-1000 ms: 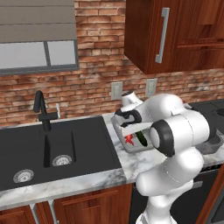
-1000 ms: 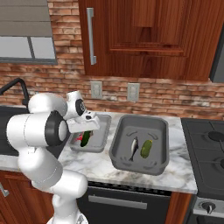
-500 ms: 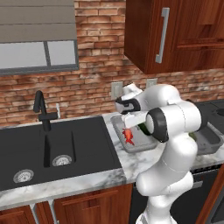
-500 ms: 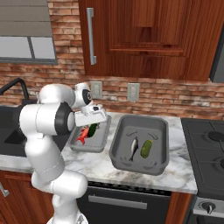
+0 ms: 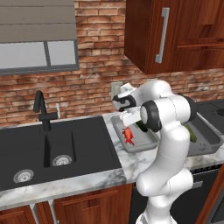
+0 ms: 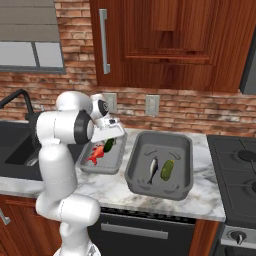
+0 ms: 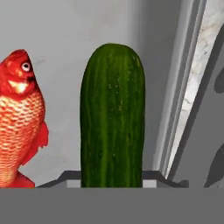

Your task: Place one cucumber and one fish in each tupperware on the nearby counter, to pack two identical lunches.

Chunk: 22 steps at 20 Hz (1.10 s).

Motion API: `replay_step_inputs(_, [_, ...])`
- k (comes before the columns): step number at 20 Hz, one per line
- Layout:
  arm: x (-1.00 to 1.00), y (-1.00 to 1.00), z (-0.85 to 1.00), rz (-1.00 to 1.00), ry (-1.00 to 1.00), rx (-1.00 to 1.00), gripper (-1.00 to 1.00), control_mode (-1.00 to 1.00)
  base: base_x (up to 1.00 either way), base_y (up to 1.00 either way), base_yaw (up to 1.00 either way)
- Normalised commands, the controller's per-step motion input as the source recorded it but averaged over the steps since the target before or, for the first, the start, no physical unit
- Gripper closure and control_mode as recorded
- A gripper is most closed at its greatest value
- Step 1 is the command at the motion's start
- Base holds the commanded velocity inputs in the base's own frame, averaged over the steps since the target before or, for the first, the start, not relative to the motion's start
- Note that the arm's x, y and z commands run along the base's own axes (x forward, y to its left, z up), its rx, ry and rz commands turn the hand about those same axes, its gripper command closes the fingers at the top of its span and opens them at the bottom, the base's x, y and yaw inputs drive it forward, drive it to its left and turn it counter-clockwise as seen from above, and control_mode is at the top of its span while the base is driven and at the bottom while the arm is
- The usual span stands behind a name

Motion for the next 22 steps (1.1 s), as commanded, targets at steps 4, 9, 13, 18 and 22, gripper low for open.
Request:
replay_step_inputs(4, [0.04, 0.00, -0.61, 0.00, 0.00, -0.07, 1.00, -1.00, 0.00, 0.00, 0.00])
replay_step_inputs(9, [0.00, 0.00, -0.28, 0.00, 0.00, -0.04, 1.00, -1.00, 0.00, 0.00, 0.00])
replay_step_inputs(13, [-0.18, -0.11, 0.05, 0.00, 0.00, -0.01, -1.00, -1.00, 0.00, 0.00, 0.00])
replay_step_inputs(18, [-0.60, -0.34, 0.51, 0.00, 0.00, 0.00, -1.00, -1.00, 0.00, 0.00, 0.00])
replay_step_inputs(22, [-0.63, -0.05, 0.60, 0.00, 0.00, 0.00, -1.00, -1.00, 0.00, 0.00, 0.00])
